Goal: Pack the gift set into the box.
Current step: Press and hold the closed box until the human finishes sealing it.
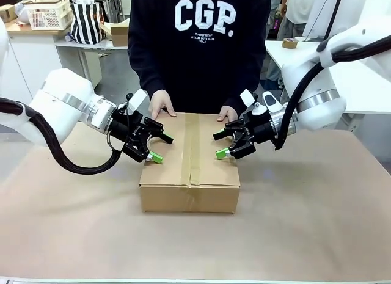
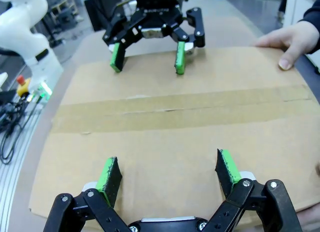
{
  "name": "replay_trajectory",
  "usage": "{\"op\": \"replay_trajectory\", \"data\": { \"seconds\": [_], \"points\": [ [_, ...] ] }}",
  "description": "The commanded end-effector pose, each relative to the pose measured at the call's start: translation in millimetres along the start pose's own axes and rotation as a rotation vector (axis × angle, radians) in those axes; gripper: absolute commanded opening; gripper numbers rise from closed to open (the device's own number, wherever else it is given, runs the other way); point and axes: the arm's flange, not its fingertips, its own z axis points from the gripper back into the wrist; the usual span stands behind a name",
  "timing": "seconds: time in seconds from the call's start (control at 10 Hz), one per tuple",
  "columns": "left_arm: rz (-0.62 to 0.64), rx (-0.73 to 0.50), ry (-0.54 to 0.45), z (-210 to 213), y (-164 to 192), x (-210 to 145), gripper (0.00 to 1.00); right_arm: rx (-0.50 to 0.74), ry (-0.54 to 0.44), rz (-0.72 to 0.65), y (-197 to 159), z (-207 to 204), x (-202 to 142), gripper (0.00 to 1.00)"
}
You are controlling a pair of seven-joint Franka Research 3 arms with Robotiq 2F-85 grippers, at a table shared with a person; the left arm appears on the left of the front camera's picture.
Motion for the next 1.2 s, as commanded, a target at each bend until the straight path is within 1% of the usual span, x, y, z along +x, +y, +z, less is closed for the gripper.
{"op": "replay_trajectory", "data": {
  "seconds": [0.0,1.1],
  "points": [
    [0.004,0.000,0.002,-0.8,-1.1,-1.9,1.00,-0.002,0.002,0.000,-0.1,-0.6,-0.4,1.00],
    [0.004,0.000,0.002,-0.8,-1.1,-1.9,1.00,-0.002,0.002,0.000,-0.1,-0.6,-0.4,1.00]
  ]
}}
